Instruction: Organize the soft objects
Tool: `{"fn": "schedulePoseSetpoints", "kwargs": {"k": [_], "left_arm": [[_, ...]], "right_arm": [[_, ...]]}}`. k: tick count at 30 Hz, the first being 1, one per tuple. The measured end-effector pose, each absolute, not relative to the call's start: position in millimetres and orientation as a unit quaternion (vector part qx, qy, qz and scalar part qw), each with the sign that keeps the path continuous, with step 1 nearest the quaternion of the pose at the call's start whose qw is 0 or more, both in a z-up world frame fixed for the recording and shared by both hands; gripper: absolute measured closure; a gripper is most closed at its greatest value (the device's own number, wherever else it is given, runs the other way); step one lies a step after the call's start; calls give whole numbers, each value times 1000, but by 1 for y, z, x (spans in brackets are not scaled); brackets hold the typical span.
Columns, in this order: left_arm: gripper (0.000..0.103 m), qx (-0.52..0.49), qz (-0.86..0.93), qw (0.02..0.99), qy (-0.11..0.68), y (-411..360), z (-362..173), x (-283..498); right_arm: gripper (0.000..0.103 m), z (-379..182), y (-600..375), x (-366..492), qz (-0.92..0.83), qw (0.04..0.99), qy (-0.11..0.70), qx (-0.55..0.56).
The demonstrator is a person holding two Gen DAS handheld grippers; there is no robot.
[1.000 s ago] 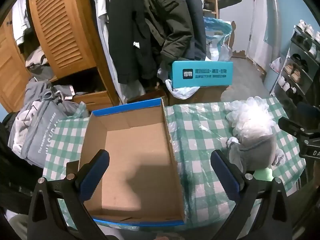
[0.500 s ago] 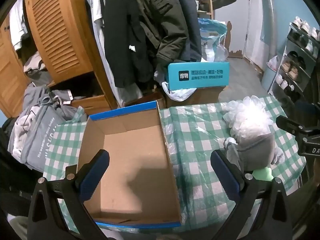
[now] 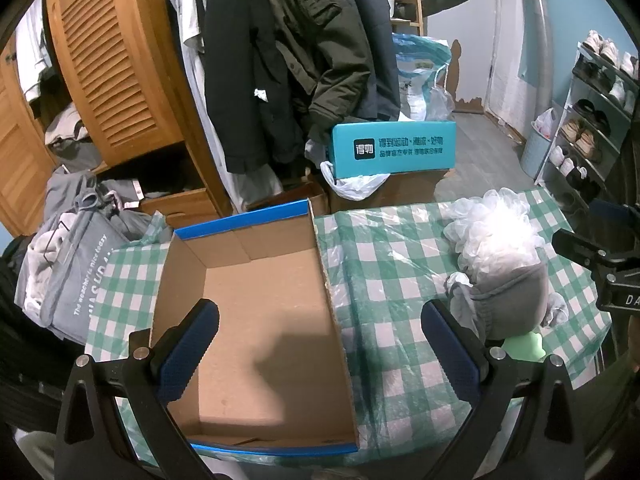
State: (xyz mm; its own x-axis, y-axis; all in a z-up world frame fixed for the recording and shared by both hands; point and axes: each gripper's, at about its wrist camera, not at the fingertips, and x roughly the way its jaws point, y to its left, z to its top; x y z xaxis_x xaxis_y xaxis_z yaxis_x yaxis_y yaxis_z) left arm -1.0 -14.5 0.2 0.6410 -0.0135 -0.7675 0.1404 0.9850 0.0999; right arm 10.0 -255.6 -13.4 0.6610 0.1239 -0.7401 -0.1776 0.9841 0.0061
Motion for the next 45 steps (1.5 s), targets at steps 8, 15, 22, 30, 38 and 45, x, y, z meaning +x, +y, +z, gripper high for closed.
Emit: {"fn": "schedulePoseSetpoints", "kwargs": {"k": [8, 15, 22, 30, 38, 45], "left_arm": [[1, 79, -42, 902, 423, -20, -5, -4], [1, 82, -44, 901, 424, -24, -6, -5], [1, 82, -45, 900, 425, -25, -5, -5], [1, 82, -45, 899, 428, -26, -4, -4], [1, 82, -45, 899, 428, -26, -4, -4], [1, 83, -44, 899, 428, -28, -5, -5]], "right_arm": [[2, -13, -256, 10, 82, 910, 406, -33], [2, -13, -257, 9, 82, 910, 406, -31], [2, -13, -259, 10, 83, 909, 406, -31], [2, -16, -255, 7, 84, 908, 410, -31], [2, -16, -255, 5, 82, 908, 411, -30], [2, -16, -255, 7, 83, 908, 410, -32]]}}
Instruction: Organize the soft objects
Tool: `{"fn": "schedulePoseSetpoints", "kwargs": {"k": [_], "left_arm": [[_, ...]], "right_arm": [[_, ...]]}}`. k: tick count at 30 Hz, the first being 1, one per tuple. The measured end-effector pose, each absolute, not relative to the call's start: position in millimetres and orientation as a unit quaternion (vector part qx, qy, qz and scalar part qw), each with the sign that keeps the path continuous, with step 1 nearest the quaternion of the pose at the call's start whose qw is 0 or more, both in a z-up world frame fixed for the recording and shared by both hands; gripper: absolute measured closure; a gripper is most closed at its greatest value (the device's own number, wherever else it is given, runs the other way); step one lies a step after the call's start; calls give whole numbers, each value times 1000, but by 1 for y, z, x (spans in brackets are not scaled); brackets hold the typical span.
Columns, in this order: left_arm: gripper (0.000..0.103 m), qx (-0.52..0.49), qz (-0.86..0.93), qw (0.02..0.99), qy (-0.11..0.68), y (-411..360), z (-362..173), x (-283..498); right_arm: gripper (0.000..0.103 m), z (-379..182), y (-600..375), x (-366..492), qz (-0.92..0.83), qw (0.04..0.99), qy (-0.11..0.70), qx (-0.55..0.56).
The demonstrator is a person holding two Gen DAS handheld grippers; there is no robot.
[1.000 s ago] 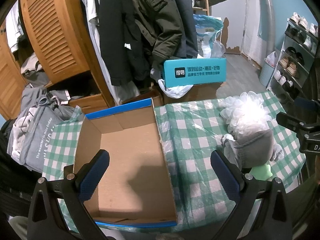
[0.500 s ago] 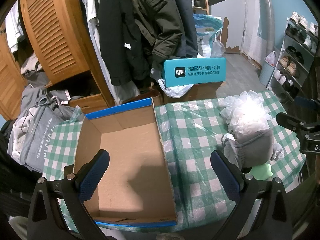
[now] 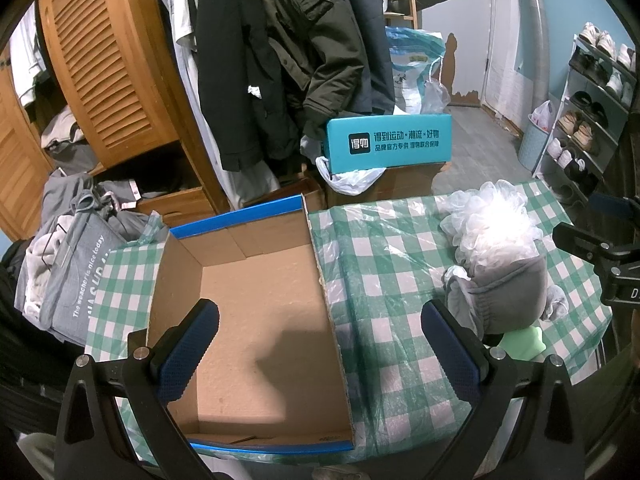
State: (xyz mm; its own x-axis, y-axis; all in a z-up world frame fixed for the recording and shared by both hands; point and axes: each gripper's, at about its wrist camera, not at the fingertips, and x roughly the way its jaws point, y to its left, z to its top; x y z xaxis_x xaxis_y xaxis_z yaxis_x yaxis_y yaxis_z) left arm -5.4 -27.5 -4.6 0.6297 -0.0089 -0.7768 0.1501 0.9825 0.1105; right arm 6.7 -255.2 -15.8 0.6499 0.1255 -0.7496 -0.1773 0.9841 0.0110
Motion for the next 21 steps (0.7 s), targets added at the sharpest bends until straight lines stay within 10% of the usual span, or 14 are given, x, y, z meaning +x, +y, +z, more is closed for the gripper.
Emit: {"fn": "schedulePoseSetpoints", "kwargs": {"k": [21], "left_arm": [[1, 82, -49, 898, 430, -32, -7, -6]], "right_arm": [[2, -15, -255, 7, 84, 907, 412, -30]]}}
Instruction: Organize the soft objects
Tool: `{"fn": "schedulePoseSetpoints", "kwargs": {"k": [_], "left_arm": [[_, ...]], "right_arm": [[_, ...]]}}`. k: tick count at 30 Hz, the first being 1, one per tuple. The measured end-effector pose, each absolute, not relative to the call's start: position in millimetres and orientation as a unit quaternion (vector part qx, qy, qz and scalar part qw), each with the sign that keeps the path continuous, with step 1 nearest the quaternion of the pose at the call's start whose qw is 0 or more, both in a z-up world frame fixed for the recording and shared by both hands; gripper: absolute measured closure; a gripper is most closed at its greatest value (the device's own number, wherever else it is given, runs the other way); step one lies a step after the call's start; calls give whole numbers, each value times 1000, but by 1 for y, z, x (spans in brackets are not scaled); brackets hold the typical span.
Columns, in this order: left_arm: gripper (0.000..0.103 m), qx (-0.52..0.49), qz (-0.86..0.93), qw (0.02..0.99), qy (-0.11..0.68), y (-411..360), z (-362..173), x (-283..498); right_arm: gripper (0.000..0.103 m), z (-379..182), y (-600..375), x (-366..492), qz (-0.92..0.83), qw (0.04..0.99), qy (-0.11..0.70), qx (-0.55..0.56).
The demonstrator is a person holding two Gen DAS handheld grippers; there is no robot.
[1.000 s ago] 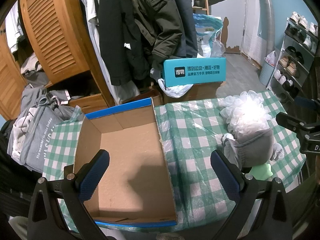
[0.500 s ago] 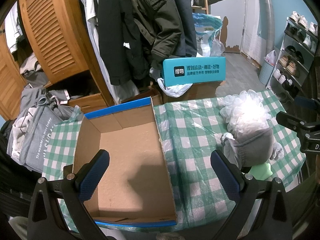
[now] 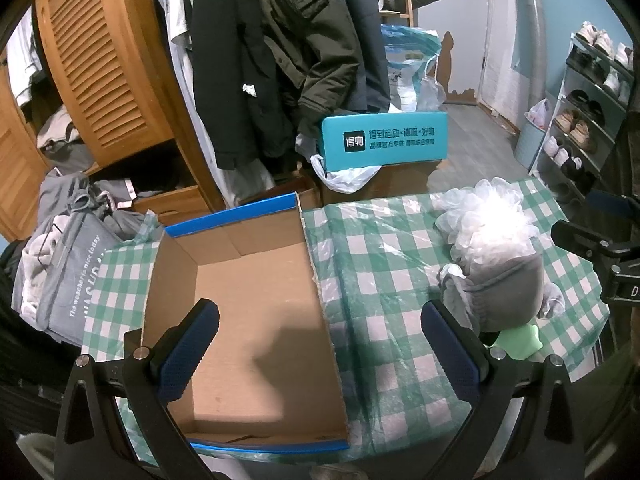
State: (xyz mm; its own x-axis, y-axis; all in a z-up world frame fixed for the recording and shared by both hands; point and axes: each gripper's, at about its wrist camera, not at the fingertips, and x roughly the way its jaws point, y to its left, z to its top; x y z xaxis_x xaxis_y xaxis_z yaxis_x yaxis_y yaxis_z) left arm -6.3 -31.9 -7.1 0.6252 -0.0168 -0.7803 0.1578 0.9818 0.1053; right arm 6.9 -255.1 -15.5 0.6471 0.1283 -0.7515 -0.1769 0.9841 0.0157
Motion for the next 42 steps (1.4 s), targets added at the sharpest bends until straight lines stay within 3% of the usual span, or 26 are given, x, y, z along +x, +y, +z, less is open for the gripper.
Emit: {"fn": "schedulePoseSetpoints", "kwargs": {"k": [14, 42], "left_arm": [[1, 85, -82, 886, 448, -48, -16, 4], [1, 162, -168, 841, 489, -155, -76, 23]], "right_arm": [[2, -21, -272, 4, 73, 906, 416, -23], [2, -93, -388, -4, -14, 864, 498, 68]]}}
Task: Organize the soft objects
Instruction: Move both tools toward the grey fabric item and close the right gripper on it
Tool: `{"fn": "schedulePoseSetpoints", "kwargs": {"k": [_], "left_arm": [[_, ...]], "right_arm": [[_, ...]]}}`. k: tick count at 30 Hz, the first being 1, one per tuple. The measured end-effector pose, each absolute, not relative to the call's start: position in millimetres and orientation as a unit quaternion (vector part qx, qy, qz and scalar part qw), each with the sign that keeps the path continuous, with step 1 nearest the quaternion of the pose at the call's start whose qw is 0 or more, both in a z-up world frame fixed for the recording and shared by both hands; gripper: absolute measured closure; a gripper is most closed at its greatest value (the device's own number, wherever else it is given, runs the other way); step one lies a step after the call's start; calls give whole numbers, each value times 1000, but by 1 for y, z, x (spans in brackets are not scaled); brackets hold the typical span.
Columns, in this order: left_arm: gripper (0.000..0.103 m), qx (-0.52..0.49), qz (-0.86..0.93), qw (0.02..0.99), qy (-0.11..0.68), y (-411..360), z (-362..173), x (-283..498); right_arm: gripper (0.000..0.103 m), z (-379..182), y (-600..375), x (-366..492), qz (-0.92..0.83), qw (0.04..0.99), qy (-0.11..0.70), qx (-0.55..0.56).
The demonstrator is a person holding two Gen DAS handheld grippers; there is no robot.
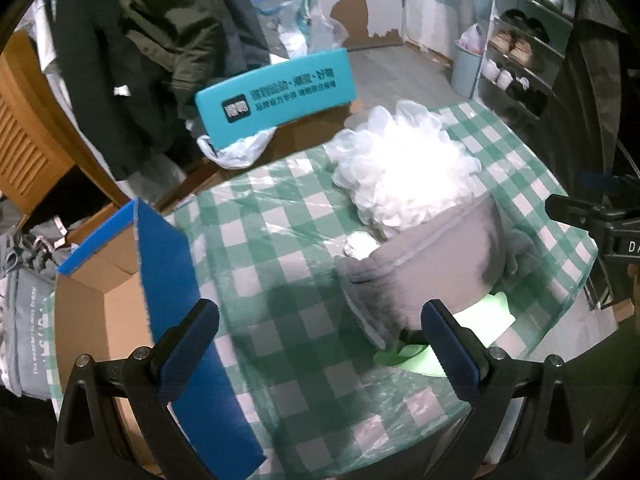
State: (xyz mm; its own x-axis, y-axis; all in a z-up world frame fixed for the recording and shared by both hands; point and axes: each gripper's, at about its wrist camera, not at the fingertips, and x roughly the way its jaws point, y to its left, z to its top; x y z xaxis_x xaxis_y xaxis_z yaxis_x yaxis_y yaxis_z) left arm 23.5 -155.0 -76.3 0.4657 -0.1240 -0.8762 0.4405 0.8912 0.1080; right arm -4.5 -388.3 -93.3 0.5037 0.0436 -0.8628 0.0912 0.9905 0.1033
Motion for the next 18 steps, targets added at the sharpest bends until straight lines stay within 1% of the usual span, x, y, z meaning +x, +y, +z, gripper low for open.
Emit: {"fn": "schedulePoseSetpoints", "kwargs": {"k": [18], "left_arm": [[1, 224, -257, 795, 502, -215, -113, 42]], "right_arm": [[2, -152, -413, -1, -35, 822, 563, 77]]}}
